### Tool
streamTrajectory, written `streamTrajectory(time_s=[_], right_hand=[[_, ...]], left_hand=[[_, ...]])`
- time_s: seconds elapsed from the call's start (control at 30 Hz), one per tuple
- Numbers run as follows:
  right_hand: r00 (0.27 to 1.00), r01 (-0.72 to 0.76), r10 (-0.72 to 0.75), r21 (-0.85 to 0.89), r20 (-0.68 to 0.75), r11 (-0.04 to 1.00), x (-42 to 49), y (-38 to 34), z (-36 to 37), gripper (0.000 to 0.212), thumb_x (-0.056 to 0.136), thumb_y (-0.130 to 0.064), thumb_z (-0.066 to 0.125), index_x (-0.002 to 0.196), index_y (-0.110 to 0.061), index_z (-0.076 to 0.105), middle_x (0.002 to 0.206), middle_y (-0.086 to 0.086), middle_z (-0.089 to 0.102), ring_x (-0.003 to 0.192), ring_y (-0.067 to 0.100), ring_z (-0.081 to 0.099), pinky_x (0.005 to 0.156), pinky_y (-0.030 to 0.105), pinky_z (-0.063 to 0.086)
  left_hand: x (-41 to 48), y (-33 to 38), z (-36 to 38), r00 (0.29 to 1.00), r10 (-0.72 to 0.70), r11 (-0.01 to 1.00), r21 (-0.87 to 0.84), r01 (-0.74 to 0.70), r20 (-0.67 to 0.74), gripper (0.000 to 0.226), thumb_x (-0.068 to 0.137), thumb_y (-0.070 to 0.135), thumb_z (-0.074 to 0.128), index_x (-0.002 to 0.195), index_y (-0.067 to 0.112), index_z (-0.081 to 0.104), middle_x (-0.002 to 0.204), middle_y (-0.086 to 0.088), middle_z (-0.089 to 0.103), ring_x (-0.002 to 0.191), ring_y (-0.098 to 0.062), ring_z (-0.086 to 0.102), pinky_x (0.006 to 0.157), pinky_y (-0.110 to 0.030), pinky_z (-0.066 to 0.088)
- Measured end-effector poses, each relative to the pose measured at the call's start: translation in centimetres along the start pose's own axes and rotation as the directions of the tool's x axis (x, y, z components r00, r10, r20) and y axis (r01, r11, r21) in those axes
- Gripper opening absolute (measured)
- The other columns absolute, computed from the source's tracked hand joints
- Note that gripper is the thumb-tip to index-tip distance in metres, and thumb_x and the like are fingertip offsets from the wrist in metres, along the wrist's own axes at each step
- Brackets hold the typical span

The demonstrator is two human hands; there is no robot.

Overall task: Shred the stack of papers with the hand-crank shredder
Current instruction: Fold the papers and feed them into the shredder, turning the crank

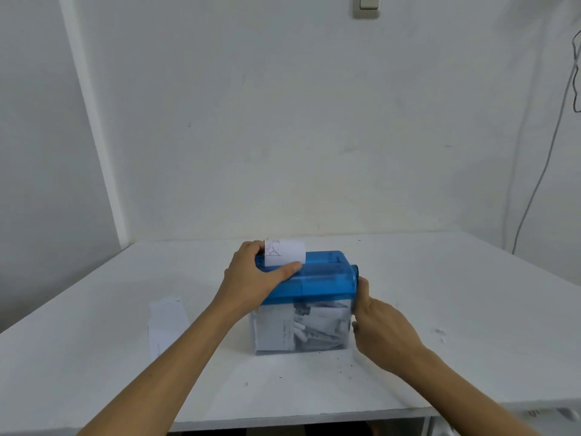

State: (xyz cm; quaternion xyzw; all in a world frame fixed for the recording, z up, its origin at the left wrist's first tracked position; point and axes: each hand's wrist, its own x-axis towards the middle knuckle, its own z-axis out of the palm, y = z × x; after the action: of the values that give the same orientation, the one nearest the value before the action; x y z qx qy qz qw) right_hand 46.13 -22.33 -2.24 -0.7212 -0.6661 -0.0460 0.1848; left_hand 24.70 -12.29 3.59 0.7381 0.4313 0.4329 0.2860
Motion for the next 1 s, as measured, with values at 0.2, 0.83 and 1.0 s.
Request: streamTrajectory(time_s=[0.2,0.83,1.0], right_hand=[[0.965,-0.025,0.096,-0.279,0.244,0.960,0.1,-2.1,-6.7,0.024,0.091,-0.015,0.049,0.114,-0.016,0.041,0.093,-0.002,0.057,0.079,0.016,0.060,0.066,0.028,0.050],[0.984,-0.173,0.020,0.917,0.177,0.360,9.8,4.3,-5.8,0.026,0.085,-0.031,0.073,0.093,-0.015,0.054,0.096,0.003,0.070,0.086,0.016,0.060,0.075,0.030,0.052],[0.955,-0.295,0.128,0.900,0.267,0.321,6.7,3.8,0.9,0.031,0.100,-0.026,0.053,0.114,0.001,0.053,0.102,0.021,0.062,0.090,0.031,0.056,0.089,0.056,0.052]], left_hand=[[0.4,-0.1,-0.6,0.991,-0.048,0.998,0.035,0.044,0.121,0.085,0.060,0.073,0.076,0.130,0.027,0.059,0.119,0.016,0.061,0.100,0.003,0.056,0.076,-0.014,0.045],[0.9,-0.3,-1.2,0.979,-0.024,1.000,0.015,0.021,0.203,0.072,0.067,0.069,0.079,0.128,0.031,0.065,0.120,0.019,0.068,0.107,-0.004,0.063,0.090,-0.025,0.053],[0.2,0.2,-0.9,0.985,-0.025,1.000,0.022,0.022,0.168,0.089,0.051,0.077,0.075,0.126,0.031,0.061,0.114,0.020,0.065,0.099,0.000,0.062,0.074,-0.018,0.049]])
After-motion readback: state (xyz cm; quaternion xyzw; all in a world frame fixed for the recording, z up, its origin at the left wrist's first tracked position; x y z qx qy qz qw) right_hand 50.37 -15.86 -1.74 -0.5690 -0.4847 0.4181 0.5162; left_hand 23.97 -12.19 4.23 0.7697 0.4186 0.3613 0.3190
